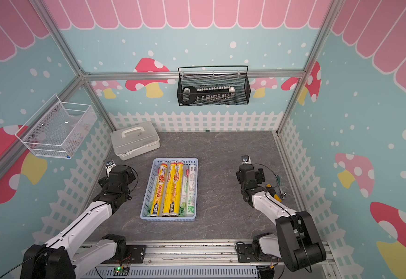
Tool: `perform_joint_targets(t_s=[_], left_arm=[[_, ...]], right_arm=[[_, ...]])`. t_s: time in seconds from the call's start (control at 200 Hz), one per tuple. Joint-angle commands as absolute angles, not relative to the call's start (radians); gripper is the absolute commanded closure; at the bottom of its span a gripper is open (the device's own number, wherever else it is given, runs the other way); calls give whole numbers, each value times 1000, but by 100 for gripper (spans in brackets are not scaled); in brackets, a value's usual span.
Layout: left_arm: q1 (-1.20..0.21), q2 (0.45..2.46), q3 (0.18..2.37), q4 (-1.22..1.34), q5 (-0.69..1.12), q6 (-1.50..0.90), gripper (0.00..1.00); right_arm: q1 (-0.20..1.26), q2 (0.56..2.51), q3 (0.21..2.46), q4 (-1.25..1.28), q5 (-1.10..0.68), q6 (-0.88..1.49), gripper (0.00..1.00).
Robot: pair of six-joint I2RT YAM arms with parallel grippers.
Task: Put the plastic wrap into the basket
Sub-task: Reset both arms
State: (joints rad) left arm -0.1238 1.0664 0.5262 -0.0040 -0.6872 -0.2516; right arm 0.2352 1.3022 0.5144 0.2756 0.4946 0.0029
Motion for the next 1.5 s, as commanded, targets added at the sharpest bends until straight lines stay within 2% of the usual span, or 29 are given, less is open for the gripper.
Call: perform_joint_targets(t_s=[0.0, 0.035, 0.125, 0.205, 0.28, 0.36, 0.505, 0.54, 0.56, 0.6, 0.68, 0.72, 0.8, 0.86, 1.491], left_arm=[[-109, 1140, 475, 299, -639, -131, 1], [-109, 1165, 463, 351, -615, -130, 1], [-109, 1233, 405, 520, -561, -145, 1], [-104, 1326, 361, 715, -562, -120, 1], [-93, 1357, 379, 747, -515, -110, 1], [-64, 1396, 401, 730, -436, -119, 1], [-56, 1547, 364, 957, -359, -83, 1], [-55, 1532, 380, 888, -360, -99, 1], [-56, 1515, 388, 851, -359, -104, 1], [-56, 1537, 377, 912, -361, -94, 1], [-56, 1518, 387, 856, -361, -102, 1], [-56, 1538, 376, 913, -365, -92, 1], [-60, 1520, 384, 866, -364, -100, 1], [-59, 1539, 373, 925, -370, -88, 1], [-59, 1533, 384, 892, -367, -94, 1]], right_arm=[[188, 1365, 460, 533, 355, -74, 11], [178, 1363, 467, 525, 323, -80, 11], [141, 1384, 420, 696, 211, -116, 11], [96, 1421, 426, 698, 110, -100, 11], [84, 1476, 394, 808, 35, -121, 11], [80, 1489, 385, 830, 21, -123, 11], [81, 1524, 342, 952, 25, -130, 8], [81, 1516, 354, 913, 35, -126, 5], [80, 1514, 362, 892, 37, -121, 1], [78, 1522, 370, 890, 35, -117, 0], [74, 1519, 371, 880, 31, -114, 1], [72, 1520, 373, 882, 34, -110, 0], [72, 1520, 379, 870, 117, -79, 1], [72, 1525, 382, 870, 150, -63, 0], [75, 1521, 382, 867, 155, -63, 1]])
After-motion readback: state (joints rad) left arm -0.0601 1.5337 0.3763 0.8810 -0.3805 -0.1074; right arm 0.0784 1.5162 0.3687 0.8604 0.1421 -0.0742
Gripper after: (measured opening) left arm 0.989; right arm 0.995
